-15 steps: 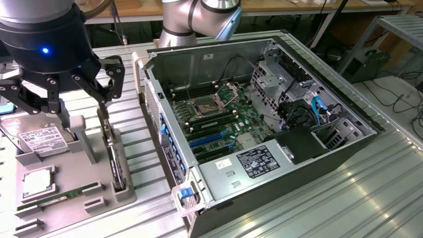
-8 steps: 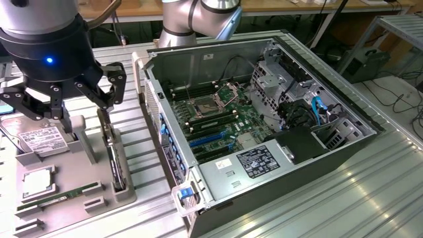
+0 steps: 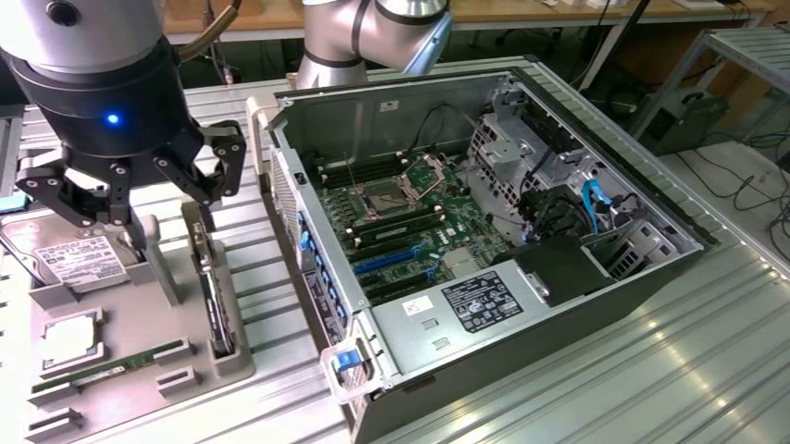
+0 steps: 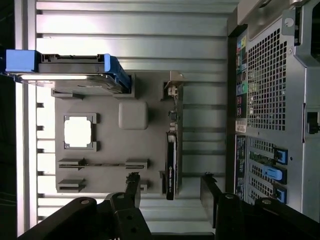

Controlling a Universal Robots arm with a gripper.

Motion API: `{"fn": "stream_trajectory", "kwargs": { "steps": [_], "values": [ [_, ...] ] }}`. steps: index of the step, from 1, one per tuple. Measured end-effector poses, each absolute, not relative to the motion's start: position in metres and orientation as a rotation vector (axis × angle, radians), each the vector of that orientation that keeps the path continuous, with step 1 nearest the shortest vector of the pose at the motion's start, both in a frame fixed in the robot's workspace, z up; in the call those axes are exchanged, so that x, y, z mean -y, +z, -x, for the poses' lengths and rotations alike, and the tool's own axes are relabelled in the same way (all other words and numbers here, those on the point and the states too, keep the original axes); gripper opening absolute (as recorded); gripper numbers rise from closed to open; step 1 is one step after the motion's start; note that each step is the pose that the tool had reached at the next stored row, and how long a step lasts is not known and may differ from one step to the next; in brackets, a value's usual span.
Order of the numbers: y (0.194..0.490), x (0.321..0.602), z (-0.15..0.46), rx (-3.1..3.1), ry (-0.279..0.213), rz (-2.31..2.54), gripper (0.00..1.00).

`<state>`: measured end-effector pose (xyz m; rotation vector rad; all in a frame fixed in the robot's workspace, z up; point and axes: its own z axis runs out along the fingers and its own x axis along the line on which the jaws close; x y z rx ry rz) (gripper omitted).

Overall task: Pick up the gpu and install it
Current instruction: 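Pick up the gpu and move the gpu toward the slot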

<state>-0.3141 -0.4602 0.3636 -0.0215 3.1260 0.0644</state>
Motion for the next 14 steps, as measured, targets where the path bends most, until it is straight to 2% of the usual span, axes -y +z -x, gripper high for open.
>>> {"fn": "stream_trajectory", "kwargs": {
  "steps": [14],
  "values": [
    [0.353,0.453,0.310,-3.126,0.060,0.038,0.60]
  ]
}}
